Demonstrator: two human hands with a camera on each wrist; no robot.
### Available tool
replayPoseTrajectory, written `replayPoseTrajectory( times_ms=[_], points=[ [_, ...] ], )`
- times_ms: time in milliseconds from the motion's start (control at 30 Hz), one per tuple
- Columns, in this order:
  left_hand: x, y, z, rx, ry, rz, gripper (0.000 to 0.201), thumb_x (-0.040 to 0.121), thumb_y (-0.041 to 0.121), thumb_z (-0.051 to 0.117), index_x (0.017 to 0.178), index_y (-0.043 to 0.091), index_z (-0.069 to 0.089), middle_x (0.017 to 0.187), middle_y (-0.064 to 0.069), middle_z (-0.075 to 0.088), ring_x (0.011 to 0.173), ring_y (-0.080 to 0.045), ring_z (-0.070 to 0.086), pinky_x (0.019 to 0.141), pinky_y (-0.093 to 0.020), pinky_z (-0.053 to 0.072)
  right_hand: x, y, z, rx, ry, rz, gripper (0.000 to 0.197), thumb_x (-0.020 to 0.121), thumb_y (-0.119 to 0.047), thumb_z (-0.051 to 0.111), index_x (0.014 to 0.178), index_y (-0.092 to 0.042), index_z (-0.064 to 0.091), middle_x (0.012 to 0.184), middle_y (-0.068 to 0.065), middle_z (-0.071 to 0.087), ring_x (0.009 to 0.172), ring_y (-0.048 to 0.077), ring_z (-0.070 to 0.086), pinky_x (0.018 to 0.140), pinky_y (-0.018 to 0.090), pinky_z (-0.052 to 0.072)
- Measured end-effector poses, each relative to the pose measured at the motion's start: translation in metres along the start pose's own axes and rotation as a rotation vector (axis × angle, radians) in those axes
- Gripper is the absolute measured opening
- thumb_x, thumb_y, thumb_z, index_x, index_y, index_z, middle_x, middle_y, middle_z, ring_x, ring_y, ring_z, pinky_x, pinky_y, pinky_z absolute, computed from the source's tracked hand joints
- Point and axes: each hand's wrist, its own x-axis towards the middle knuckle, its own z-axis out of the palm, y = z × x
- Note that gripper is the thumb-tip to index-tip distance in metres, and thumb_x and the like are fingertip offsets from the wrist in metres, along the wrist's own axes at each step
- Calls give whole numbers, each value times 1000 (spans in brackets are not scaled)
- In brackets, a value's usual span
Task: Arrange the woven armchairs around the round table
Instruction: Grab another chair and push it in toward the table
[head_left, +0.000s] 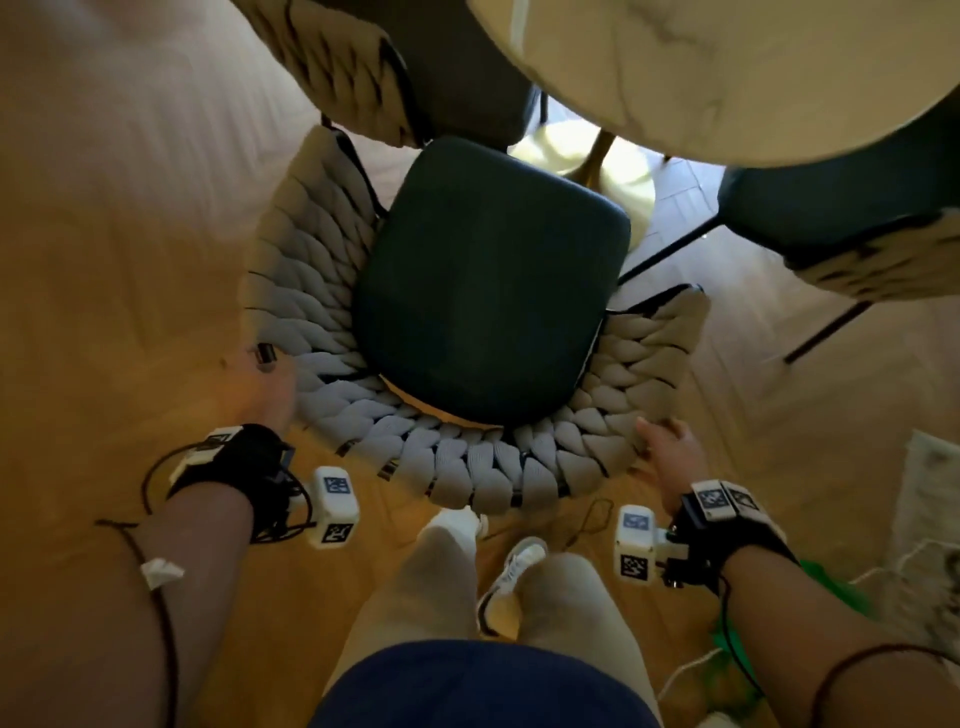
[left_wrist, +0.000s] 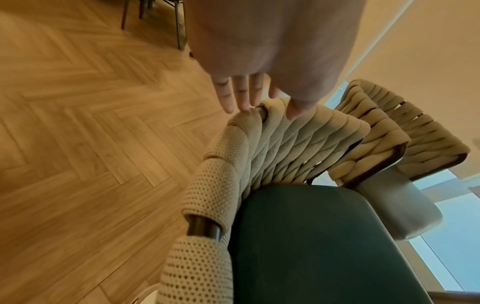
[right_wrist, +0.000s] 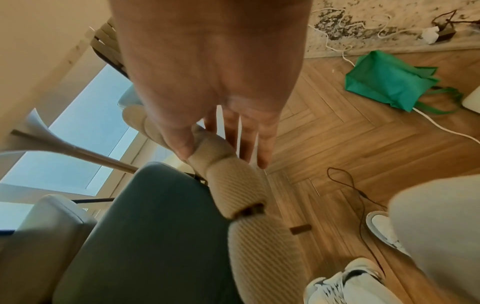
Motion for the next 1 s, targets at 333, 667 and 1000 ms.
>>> replayPoseTrajectory(
  times_ms=[333, 667, 1000],
  points=[
    [24, -40, -10, 44, -195, 42, 73, 92, 39, 58, 155, 26, 25, 149, -13, 49, 129, -38, 52, 107, -60, 44, -18, 54, 35, 88, 30, -124, 85, 71, -53, 72, 145, -25, 40, 135, 4, 58, 117, 27, 60, 99, 51, 49],
    [71, -34, 7, -159, -250, -11, 79, 81, 50, 69, 145, 17, 39, 138, -10, 55, 122, -35, 57, 104, -59, 47, -29, 73, 76, 286, 212, -112, 80, 68, -51, 73, 139, -25, 47, 131, 2, 62, 118, 24, 60, 104, 52, 46],
    [78, -52, 19, -149, -256, -51, 63, 61, 32, 66, 122, 16, 60, 116, -12, 69, 105, -38, 66, 93, -61, 55, -35, 70, 65, 317, 367, -94, 47, 84, -24, 68, 128, -16, 58, 116, 9, 67, 103, 28, 65, 95, 49, 53]
  ],
)
